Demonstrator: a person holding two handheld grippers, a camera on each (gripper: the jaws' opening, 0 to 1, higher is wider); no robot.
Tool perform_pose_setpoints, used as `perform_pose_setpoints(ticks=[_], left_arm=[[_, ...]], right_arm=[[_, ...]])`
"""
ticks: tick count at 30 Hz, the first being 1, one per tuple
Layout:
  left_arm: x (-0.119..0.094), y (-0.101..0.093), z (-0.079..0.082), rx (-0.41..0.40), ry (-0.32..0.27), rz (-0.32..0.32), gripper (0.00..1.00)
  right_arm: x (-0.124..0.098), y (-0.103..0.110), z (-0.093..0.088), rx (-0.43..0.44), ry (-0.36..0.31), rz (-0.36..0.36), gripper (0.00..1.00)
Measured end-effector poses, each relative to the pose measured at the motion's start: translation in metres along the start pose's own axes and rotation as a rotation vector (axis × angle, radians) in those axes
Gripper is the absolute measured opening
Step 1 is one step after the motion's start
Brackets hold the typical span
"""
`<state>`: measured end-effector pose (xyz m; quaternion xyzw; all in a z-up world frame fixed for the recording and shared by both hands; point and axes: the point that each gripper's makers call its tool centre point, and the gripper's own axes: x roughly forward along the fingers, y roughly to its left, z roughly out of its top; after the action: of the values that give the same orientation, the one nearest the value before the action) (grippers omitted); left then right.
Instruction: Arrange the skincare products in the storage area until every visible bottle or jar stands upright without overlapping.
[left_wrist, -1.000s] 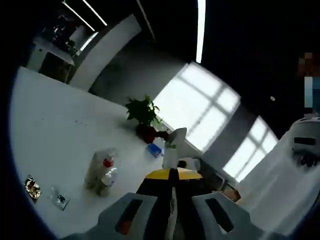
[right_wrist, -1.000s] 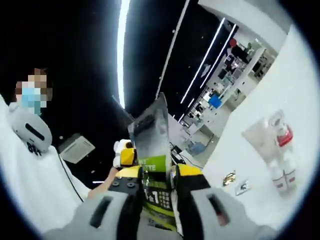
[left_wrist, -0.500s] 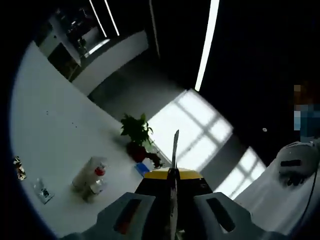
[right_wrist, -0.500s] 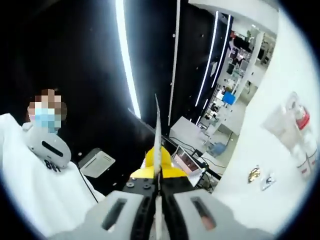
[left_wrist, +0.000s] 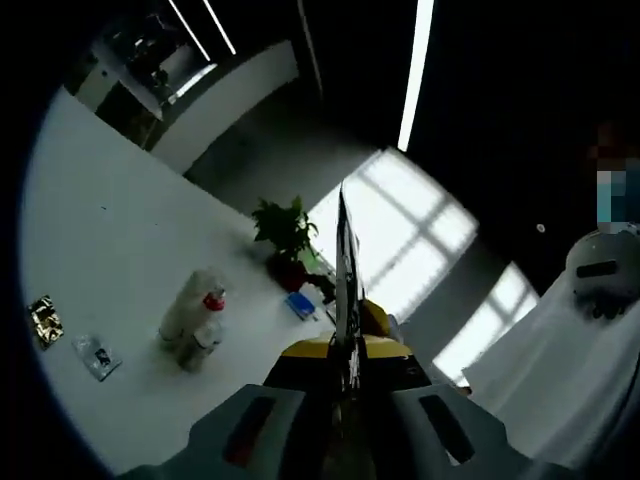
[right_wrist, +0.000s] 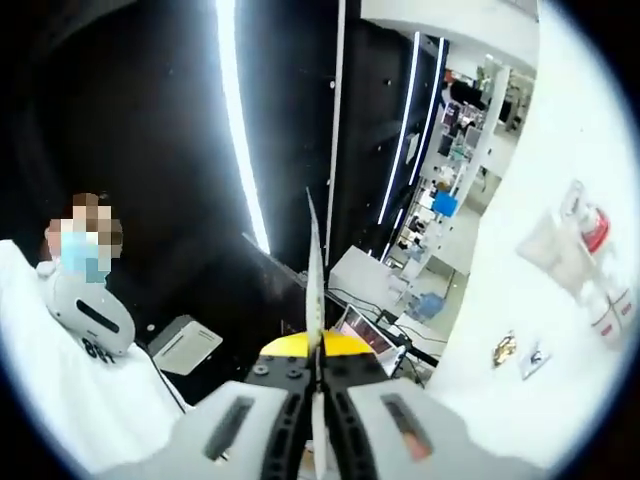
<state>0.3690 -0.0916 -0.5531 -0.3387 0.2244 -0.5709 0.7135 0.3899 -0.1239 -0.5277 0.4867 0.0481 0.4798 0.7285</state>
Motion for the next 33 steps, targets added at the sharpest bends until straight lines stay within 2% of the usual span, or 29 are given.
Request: perform_pose_setpoints(ticks=[1,5,8,11,13,15,17,20,23,26,29,32,33], left_arm=[[-0.001,0.000,0.000,-0.025,-0.015,-0.004,0.03],[-0.006,0.002,0.002,-0.097,-0.067,-0.004,0.00],[-0.010,-0.004,0.001,-0.152,-0.100,-0.049,0.00],[-0.012,-0.001,-0.009,-0.190,-0.097,-0.043,0.00],[-0.014,0.001,-0.016,-0.198,-0.090,-0.033,0.00],[-0.017,0.002,-0.022,-0.225,-0.098,-0.034,0.00],[-0.019,0.002,-0.025,-0.254,-0.116,-0.037,0.00],[-0.020,0.004,-0.027,-0.275,-0.139,-0.030,0.00],[-0.021,0.013,-0.030,-0.285,-0.149,0.010,0.00],[-0.021,0.021,-0.035,-0.296,-0.158,0.049,0.00],[-0.022,0.039,-0.039,-0.306,-0.209,0.144,0.00],[-0.021,0.037,-0.045,-0.348,-0.209,0.127,0.00],[-0.022,0.040,-0.049,-0.372,-0.206,0.141,0.00]], right_arm=[[0.001,-0.001,-0.003,-0.025,0.030,-0.016,0.01],[0.007,-0.002,-0.005,-0.060,0.065,-0.050,0.02],[0.010,-0.006,-0.002,-0.131,0.070,-0.070,0.08],[0.014,-0.010,0.003,-0.148,0.088,-0.080,0.18],[0.018,-0.013,0.008,-0.154,0.090,-0.081,0.19],[0.021,-0.015,0.014,-0.155,0.090,-0.086,0.17],[0.023,-0.018,0.016,-0.175,0.094,-0.094,0.09],[0.024,-0.026,0.011,-0.218,0.128,-0.125,0.06],[0.024,-0.034,0.009,-0.235,0.143,-0.155,0.01],[0.022,-0.046,0.006,-0.274,0.167,-0.212,0.01],[0.020,-0.055,0.003,-0.290,0.177,-0.264,0.01],[0.016,-0.064,-0.003,-0.295,0.203,-0.310,0.01],[0.011,-0.072,-0.006,-0.325,0.231,-0.343,0.01]])
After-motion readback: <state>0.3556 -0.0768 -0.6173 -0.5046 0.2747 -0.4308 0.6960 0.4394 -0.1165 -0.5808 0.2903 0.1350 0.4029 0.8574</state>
